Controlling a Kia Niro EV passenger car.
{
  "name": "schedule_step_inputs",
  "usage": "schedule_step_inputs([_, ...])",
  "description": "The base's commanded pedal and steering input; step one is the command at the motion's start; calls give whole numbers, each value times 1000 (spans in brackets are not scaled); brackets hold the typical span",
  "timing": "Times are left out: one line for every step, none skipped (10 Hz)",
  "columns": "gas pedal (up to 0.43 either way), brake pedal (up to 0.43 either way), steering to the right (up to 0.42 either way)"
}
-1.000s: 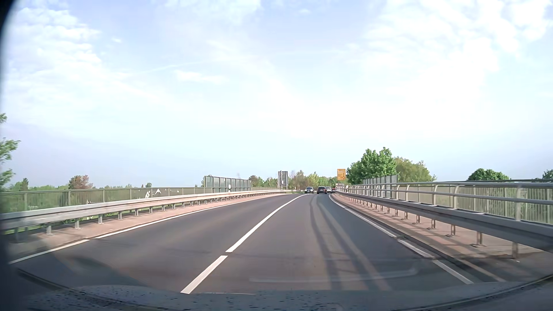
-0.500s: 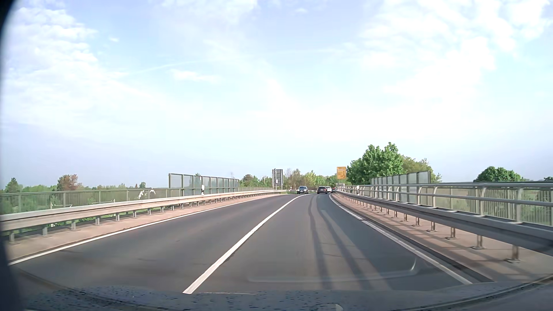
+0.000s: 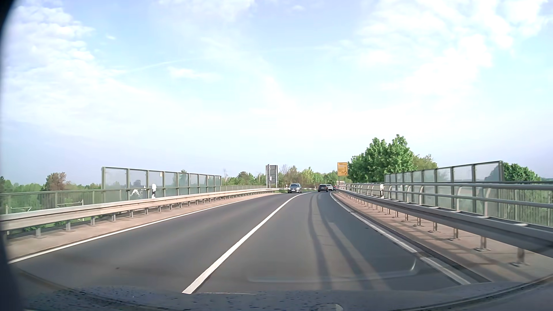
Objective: Follow the waypoints while adhering to traffic rules and regulations
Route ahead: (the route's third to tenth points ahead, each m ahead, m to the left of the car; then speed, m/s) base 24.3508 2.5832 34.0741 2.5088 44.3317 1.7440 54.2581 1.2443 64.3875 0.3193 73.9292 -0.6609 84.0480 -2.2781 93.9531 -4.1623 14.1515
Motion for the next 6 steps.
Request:
schedule_step_inputs([268, 0, 6])
schedule_step_inputs([268, 0, 6])
schedule_step_inputs([268, 0, 7])
schedule_step_inputs([268, 0, 7])
schedule_step_inputs([268, 0, 8])
schedule_step_inputs([260, 0, 9])
